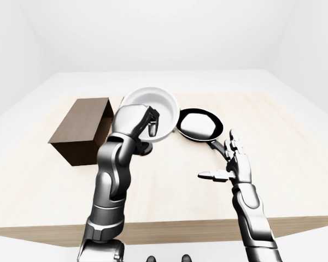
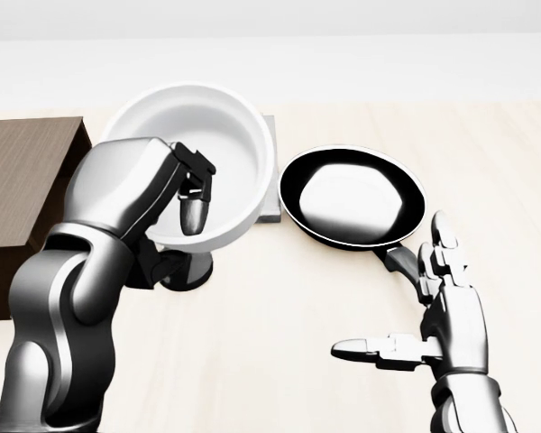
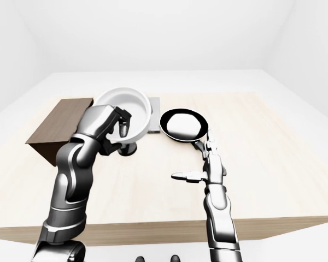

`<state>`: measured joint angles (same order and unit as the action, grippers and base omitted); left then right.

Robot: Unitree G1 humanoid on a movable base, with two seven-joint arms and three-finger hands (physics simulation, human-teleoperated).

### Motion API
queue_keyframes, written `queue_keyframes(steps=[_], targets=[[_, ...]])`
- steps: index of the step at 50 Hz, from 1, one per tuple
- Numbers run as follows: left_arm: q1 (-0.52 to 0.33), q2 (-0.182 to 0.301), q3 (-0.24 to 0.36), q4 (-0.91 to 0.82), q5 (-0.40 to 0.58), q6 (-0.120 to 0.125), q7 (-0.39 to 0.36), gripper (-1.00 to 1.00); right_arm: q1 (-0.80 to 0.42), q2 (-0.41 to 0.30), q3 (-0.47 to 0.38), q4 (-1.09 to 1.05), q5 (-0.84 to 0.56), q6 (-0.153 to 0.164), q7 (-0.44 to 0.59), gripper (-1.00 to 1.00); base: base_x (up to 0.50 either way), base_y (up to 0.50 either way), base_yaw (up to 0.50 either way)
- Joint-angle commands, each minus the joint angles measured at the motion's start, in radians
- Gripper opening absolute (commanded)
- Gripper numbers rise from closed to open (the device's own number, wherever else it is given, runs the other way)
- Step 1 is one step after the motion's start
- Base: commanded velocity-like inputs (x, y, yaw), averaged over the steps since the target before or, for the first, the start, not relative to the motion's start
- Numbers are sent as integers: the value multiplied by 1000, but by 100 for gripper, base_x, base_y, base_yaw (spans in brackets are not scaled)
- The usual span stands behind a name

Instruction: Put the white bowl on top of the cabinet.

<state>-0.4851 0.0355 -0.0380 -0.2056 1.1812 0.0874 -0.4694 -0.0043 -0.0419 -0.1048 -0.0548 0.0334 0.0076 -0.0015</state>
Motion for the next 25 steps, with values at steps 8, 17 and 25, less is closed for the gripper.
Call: queue_keyframes(steps=[8, 17, 25], targets=[[-229, 119, 90, 91, -155, 0, 101, -100, 1, 1, 4, 6, -4, -6, 0, 100, 0, 0, 0], [-301, 180, 114, 207, -268, 0, 214, -100, 2, 4, 11, 19, -12, -19, -2, 100, 0, 0, 0], [-357, 242, 137, 280, -347, 0, 285, -100, 5, 5, 13, 14, -14, -18, -3, 100, 0, 0, 0]])
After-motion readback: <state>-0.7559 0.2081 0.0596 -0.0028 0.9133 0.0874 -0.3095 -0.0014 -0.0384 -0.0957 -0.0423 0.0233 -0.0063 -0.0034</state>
